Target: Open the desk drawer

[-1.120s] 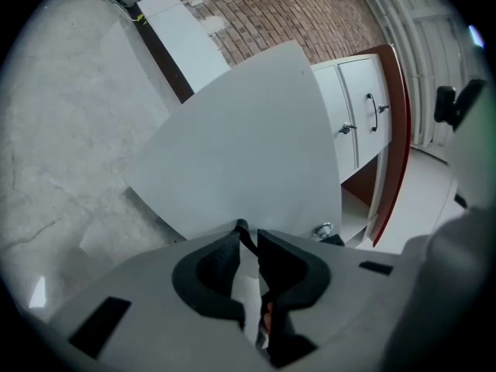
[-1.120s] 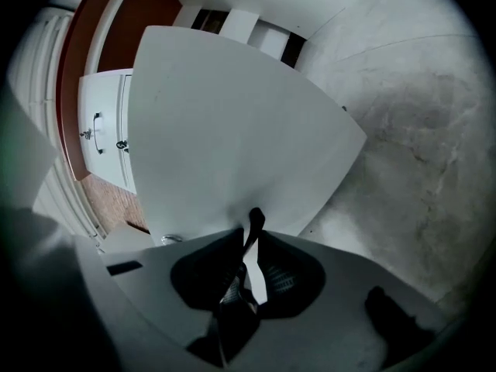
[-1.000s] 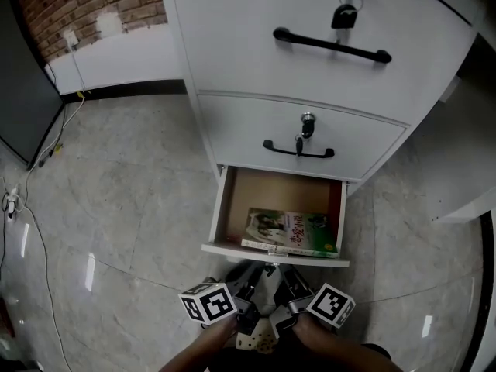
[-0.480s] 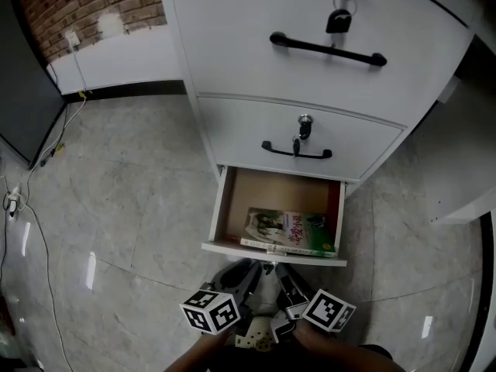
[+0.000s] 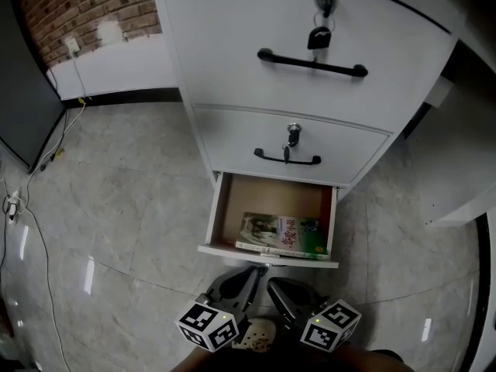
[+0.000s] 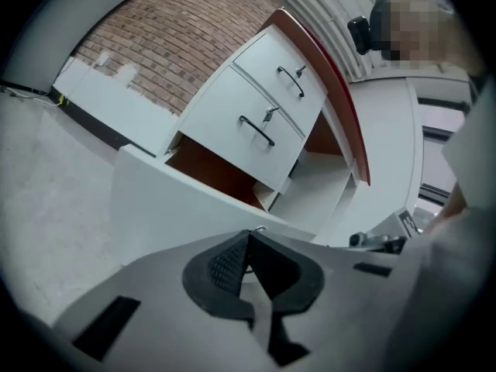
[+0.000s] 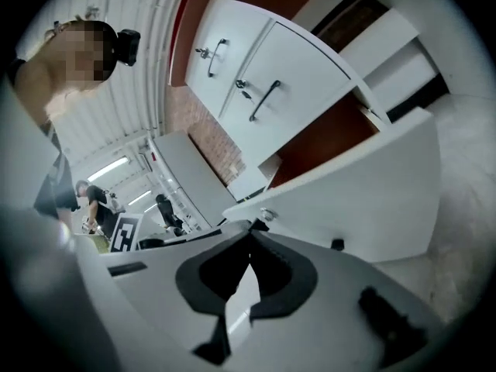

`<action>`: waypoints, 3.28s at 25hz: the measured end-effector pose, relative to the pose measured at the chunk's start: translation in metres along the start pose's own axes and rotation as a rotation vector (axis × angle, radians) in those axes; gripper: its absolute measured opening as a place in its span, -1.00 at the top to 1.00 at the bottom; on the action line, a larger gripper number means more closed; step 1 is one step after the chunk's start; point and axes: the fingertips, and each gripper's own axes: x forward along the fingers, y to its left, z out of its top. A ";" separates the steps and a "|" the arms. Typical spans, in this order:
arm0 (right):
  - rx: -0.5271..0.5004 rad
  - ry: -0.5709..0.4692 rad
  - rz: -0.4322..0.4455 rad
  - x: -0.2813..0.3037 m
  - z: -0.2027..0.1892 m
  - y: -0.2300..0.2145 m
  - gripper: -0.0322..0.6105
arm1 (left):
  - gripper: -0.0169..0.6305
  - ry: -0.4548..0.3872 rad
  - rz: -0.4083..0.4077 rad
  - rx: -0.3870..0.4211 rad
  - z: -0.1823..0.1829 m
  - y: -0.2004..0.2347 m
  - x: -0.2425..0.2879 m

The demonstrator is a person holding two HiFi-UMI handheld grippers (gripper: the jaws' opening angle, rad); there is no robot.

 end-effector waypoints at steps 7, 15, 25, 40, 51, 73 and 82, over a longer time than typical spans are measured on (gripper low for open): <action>-0.077 -0.100 0.037 0.001 0.056 0.017 0.86 | 0.92 0.001 -0.033 0.052 0.028 -0.021 -0.007; -0.480 -0.115 0.115 0.002 0.128 0.043 0.86 | 0.92 -0.026 -0.043 0.112 0.081 -0.037 -0.003; -0.566 -0.017 0.053 0.012 0.130 0.005 0.86 | 0.92 -0.056 -0.031 0.118 0.113 -0.034 0.015; -0.715 0.073 0.070 -0.006 0.126 -0.022 0.86 | 0.91 -0.009 0.014 0.108 0.098 -0.034 0.020; -0.674 -0.021 0.044 -0.031 0.185 -0.002 0.86 | 0.91 -0.011 0.018 0.102 0.128 -0.050 0.024; 0.276 -0.214 0.001 0.000 0.240 0.007 0.80 | 0.91 -0.111 -0.015 -0.256 0.206 -0.023 0.042; 0.459 -0.245 -0.007 0.033 0.242 -0.027 0.52 | 0.58 -0.066 -0.106 -0.341 0.212 -0.017 0.082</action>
